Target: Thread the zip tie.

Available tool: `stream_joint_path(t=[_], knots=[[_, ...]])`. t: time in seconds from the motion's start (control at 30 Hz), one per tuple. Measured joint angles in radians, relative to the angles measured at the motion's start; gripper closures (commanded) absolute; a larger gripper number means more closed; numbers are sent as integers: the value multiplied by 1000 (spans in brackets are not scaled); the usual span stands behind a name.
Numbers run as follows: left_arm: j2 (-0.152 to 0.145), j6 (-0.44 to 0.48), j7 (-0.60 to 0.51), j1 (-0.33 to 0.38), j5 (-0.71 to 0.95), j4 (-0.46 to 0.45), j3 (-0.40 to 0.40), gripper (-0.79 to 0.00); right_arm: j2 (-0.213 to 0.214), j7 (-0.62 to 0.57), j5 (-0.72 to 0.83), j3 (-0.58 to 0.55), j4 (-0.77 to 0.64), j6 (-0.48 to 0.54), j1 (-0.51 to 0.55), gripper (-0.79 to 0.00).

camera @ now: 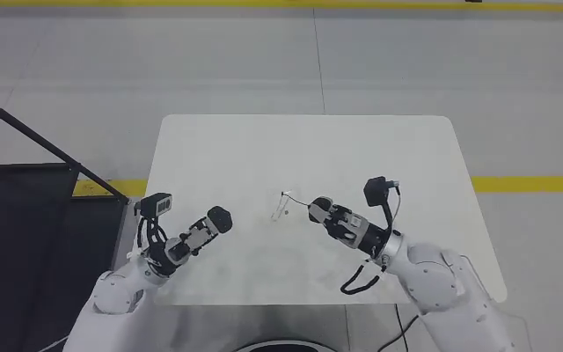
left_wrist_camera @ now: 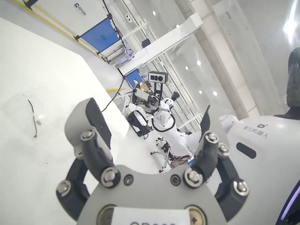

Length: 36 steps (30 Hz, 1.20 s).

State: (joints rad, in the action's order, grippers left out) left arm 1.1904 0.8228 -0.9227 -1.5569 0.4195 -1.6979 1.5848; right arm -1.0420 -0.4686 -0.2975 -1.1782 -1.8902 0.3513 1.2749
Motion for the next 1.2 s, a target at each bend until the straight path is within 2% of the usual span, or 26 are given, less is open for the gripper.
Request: stream_joint_path(t=[0.3, 0.4, 0.53, 0.63, 0.73, 0.93, 1.2], knots=[[0, -1, -2, 0, 1, 0, 0, -785, -1, 0, -8, 6, -4, -19, 0, 0], [0, 0, 12, -1, -16, -10, 1, -785, -10, -23, -21, 38, -2, -142, -30, 0], [3, 111, 103, -26, -121, -47, 28, -785, -34, -74, 41, 107, 29, -340, -114, 0], [3, 186, 149, -47, -168, -62, 51, -785, -51, -115, 121, 138, 80, -451, -185, 0], [4, 191, 200, -56, -209, -86, 80, -785, -66, -142, 207, 158, 140, -527, -242, 0], [7, 189, 256, -66, -243, -95, 86, -785, -82, -218, 316, 165, 226, -642, -314, 0], [7, 189, 266, -60, -257, -80, 78, -785, -81, -299, 326, 162, 266, -724, -334, 0]])
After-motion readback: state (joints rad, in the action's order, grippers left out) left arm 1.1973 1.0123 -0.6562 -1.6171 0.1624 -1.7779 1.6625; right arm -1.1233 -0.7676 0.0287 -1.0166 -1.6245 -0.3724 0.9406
